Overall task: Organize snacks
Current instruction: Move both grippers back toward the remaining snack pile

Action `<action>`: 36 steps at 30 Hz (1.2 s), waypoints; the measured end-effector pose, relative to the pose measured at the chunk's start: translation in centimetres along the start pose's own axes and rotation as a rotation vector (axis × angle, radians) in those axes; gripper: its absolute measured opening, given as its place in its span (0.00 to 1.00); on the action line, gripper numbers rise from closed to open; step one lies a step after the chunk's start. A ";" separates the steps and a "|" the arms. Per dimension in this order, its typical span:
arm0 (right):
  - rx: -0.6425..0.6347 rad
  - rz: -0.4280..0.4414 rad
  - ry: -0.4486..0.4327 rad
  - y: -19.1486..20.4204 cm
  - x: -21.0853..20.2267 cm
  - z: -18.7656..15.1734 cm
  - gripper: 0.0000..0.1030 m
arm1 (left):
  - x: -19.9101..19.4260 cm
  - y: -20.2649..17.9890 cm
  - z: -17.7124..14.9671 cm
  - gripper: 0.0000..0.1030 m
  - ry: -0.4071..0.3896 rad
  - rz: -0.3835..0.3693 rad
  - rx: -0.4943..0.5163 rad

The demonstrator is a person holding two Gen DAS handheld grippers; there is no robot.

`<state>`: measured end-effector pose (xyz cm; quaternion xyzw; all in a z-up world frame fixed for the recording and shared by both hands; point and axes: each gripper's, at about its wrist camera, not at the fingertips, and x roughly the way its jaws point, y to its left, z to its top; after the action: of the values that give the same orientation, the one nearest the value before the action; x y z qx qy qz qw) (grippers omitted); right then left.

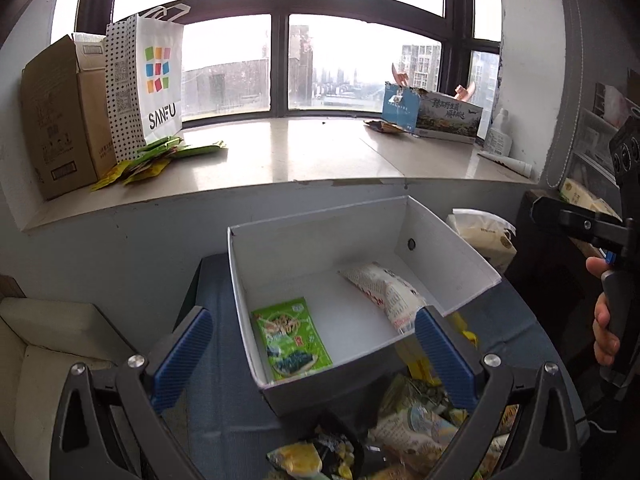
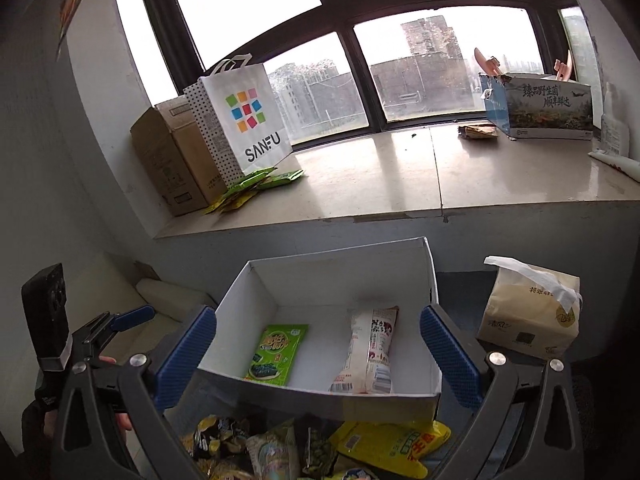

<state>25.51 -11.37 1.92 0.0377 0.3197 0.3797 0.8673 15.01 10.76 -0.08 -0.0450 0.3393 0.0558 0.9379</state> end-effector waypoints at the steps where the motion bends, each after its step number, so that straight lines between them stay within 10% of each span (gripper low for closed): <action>1: -0.022 0.002 -0.008 0.5 -1.0 -0.7 1.00 | -1.2 -0.3 -0.7 1.00 -0.009 -0.016 0.000; 19: -0.199 -0.054 0.066 5.5 -12.0 -14.8 1.00 | -12.5 -1.6 -10.7 1.00 -0.062 -0.107 -0.045; 36: -0.357 -0.042 0.416 8.8 4.7 -15.3 0.98 | -13.3 -0.3 -11.4 1.00 -0.082 -0.059 -0.033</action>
<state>13.34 -4.64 -9.95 -0.2012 0.4197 0.4117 0.7835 -2.32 8.12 -0.23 -0.0678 0.2984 0.0356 0.9514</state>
